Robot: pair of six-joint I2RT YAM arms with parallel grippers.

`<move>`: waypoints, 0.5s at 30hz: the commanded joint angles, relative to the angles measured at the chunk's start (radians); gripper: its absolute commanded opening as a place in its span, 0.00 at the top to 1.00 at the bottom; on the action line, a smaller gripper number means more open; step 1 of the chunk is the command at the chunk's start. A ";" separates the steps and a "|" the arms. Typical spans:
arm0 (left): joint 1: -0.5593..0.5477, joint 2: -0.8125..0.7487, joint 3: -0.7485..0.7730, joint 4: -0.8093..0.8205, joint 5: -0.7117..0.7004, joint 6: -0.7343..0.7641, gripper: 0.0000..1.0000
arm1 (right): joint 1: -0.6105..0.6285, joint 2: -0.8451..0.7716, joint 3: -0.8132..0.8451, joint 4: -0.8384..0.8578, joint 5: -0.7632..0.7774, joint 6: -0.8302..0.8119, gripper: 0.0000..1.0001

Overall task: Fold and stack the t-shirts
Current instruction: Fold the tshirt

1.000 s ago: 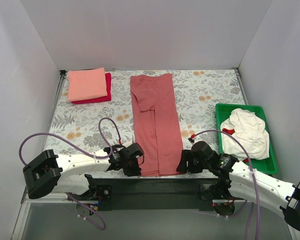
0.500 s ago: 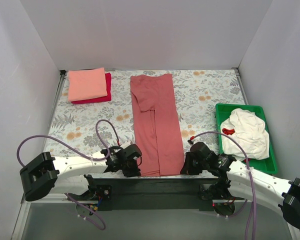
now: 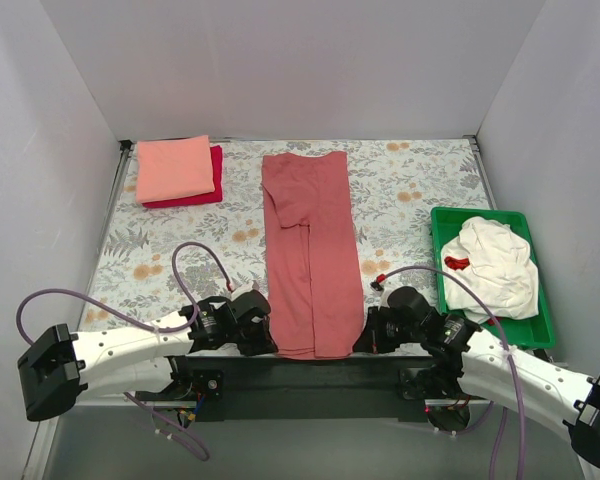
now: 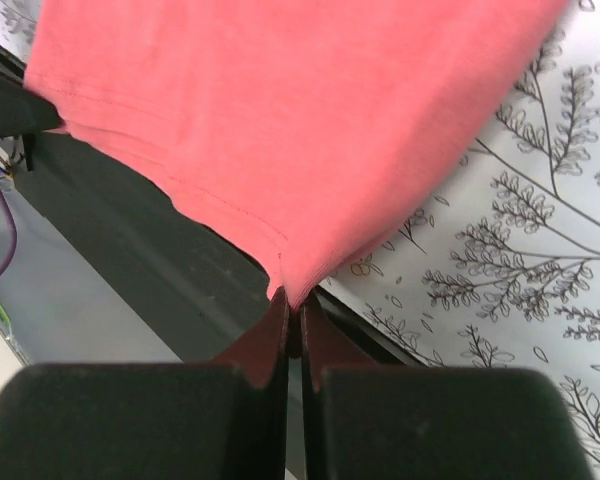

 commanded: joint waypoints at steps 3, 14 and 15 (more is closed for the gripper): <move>-0.002 0.010 0.068 0.016 -0.098 0.026 1.00 | 0.001 0.023 0.068 0.091 0.050 -0.054 0.99; 0.058 0.194 0.290 -0.045 -0.394 0.080 1.00 | -0.010 0.201 0.290 0.091 0.333 -0.158 0.99; 0.074 0.217 0.306 -0.045 -0.404 0.086 1.00 | -0.018 0.238 0.332 0.091 0.355 -0.167 0.99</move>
